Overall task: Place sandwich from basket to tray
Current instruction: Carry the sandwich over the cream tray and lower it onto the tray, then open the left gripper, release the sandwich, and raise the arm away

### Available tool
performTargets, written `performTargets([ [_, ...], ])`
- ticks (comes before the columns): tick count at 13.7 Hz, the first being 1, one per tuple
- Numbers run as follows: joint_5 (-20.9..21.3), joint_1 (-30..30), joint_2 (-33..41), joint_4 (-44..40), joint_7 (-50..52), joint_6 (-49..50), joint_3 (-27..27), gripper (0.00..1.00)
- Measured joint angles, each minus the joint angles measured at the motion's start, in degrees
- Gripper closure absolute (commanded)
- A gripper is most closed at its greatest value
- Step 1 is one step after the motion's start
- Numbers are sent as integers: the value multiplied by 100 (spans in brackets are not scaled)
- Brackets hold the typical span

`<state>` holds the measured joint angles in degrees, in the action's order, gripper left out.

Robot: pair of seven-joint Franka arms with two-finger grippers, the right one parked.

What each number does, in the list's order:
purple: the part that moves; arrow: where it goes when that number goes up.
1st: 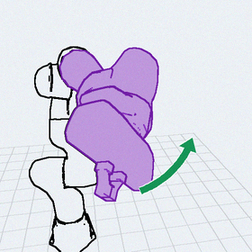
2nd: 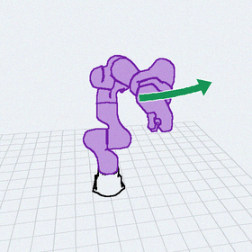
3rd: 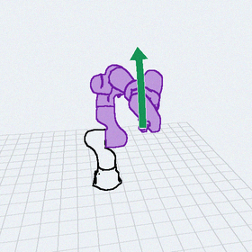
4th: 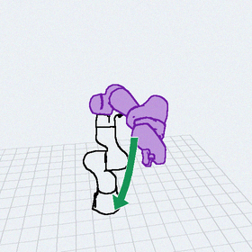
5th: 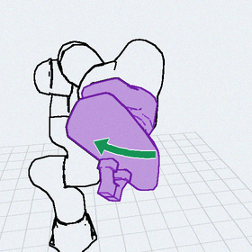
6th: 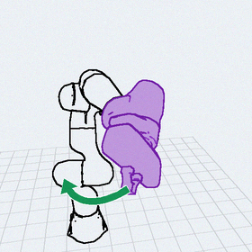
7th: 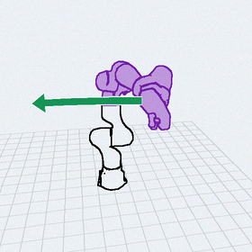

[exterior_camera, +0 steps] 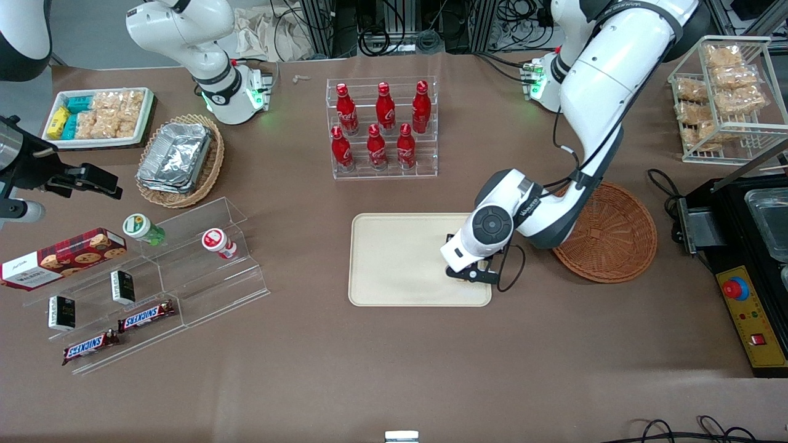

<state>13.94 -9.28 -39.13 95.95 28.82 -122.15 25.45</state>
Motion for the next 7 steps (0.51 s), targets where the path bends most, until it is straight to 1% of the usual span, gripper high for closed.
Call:
performTargets([
  [4,2,-9,120,-224,11,409,45,0],
  [7,-83,28,661,-345,13,644,48,0],
])
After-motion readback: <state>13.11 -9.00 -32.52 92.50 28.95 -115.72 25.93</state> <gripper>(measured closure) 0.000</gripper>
